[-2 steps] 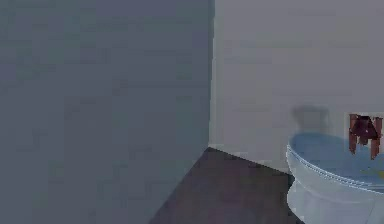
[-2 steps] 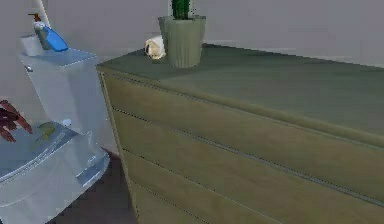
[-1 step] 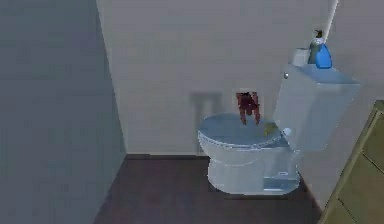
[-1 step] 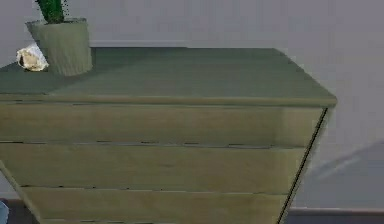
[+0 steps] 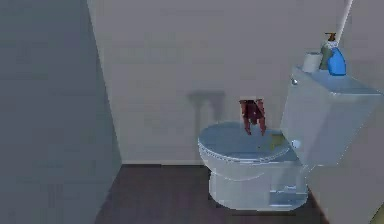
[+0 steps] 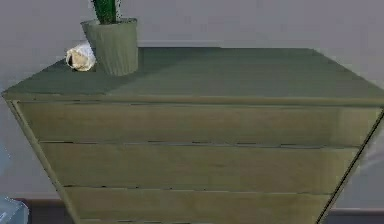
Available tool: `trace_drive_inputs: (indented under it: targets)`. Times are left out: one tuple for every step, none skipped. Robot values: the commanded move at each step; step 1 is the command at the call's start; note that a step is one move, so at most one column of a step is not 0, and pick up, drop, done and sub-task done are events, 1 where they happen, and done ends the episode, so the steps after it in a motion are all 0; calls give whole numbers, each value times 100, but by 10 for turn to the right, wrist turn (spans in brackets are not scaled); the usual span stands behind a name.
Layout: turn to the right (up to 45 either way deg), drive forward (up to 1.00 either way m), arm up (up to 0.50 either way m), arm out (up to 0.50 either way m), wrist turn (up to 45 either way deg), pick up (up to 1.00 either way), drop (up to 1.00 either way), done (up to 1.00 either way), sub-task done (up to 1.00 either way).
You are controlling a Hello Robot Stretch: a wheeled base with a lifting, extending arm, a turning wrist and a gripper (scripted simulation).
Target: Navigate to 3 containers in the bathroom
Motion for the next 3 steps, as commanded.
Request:
trace_drive_inputs:
  targets:
    - [450,0,0,0,0,0,0,0,0]
    - [240,0,0,0,0,0,0,0,0]
    - [0,0,0,0,0,0,0,0,100]
